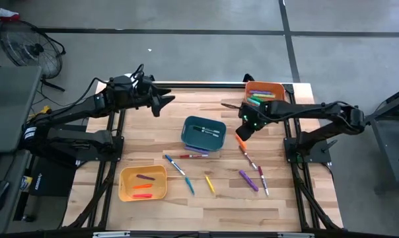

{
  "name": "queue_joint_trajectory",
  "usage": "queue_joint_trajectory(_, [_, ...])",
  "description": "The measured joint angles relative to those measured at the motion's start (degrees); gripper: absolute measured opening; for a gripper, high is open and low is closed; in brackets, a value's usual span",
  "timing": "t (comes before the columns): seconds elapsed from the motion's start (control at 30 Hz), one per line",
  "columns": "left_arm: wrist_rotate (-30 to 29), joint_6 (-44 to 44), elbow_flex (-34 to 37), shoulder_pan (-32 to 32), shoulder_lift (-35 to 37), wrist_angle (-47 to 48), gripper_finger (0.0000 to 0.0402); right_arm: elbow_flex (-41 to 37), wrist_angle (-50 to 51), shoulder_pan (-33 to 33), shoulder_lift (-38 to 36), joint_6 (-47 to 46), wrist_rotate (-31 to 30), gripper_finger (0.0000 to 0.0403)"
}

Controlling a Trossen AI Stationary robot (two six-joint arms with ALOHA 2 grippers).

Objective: Pick & Place Markers
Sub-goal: Put the orange pen into the yellow bin

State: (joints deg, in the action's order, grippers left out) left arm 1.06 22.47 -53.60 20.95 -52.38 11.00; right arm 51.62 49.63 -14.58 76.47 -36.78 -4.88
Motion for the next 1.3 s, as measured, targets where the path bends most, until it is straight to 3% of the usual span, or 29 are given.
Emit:
queue_joint_trajectory(0.23, [3.34,-1.83,0.00,0.00,0.00,-0.09,0.0223,0.00,2.49,4.11,3.77,-6.91,0.82,0.0108])
queue_joint_trajectory(0.47, [5.20,-2.76,0.00,0.02,0.31,-0.11,0.0223,-0.02,0.12,6.04,9.06,-8.23,2.19,0.0112])
queue_joint_trajectory(0.87, [7.17,-2.72,0.00,0.02,0.28,-0.09,0.0223,-0.02,-4.01,5.91,13.16,-9.55,1.58,0.0202])
queue_joint_trajectory(1.1, [7.17,-2.51,0.00,0.02,0.28,-0.07,0.0223,-0.02,-6.12,6.02,19.49,-9.50,4.11,0.0200])
queue_joint_trajectory(1.3, [7.16,-2.26,0.00,0.02,0.28,-0.03,0.0223,0.35,-6.63,5.96,22.44,-9.30,6.75,0.0165])
